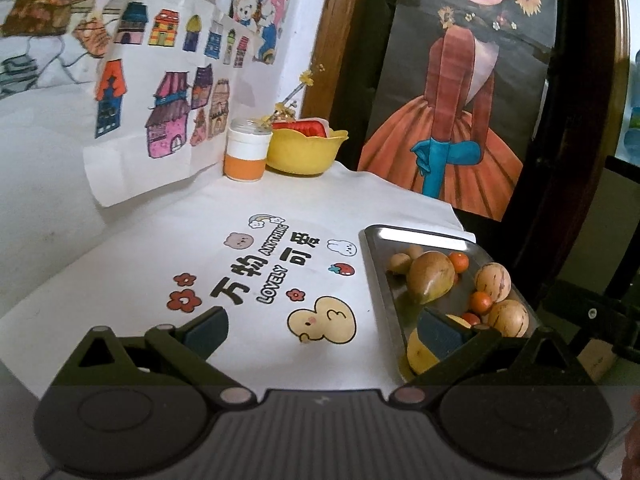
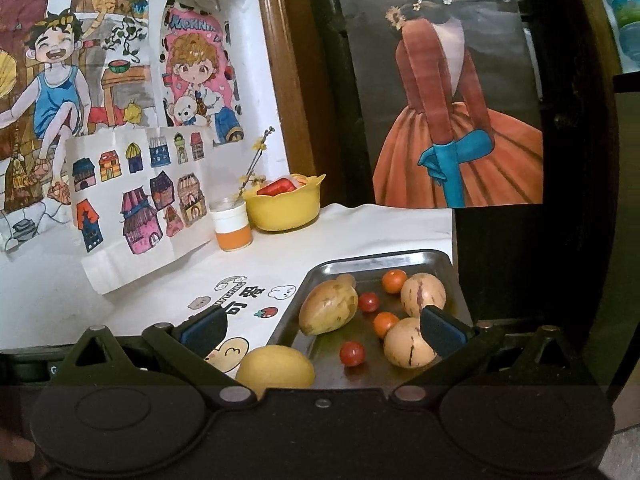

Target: Organize fruits

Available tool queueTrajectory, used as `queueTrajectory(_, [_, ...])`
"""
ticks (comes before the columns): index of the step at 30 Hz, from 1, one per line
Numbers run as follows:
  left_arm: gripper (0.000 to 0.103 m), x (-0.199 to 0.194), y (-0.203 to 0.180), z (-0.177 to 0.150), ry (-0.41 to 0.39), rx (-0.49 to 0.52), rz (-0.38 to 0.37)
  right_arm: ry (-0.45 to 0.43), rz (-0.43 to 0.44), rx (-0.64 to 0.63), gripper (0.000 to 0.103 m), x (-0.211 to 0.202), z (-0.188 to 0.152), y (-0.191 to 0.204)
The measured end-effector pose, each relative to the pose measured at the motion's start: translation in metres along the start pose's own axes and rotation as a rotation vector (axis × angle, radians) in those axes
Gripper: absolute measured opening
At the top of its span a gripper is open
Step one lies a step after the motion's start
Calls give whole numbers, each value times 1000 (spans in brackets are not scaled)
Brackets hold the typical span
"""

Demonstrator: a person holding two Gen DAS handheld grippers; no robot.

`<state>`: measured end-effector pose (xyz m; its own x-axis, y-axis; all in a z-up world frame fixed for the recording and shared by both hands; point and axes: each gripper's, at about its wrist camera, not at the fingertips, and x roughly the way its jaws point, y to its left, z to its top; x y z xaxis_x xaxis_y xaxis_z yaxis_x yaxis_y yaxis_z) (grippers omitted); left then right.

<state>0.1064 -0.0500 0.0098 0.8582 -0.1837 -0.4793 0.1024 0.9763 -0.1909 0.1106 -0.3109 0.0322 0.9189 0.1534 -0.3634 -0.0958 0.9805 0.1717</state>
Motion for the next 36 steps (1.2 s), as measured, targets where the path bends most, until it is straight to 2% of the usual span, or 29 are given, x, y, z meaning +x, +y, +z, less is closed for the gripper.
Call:
queueTrajectory(11, [103,-22,13,-19,-34,-6,16,-17,-31,-29,102,-20,-23,11])
queueTrajectory(16, [103,-31,14,-29,-56,32,47,-21,-41,-68,102,-26,-36,19])
queueTrajectory(36, [103,-60,35,-58,-74,45,129,-13,12,-142,102,-41,-67,43])
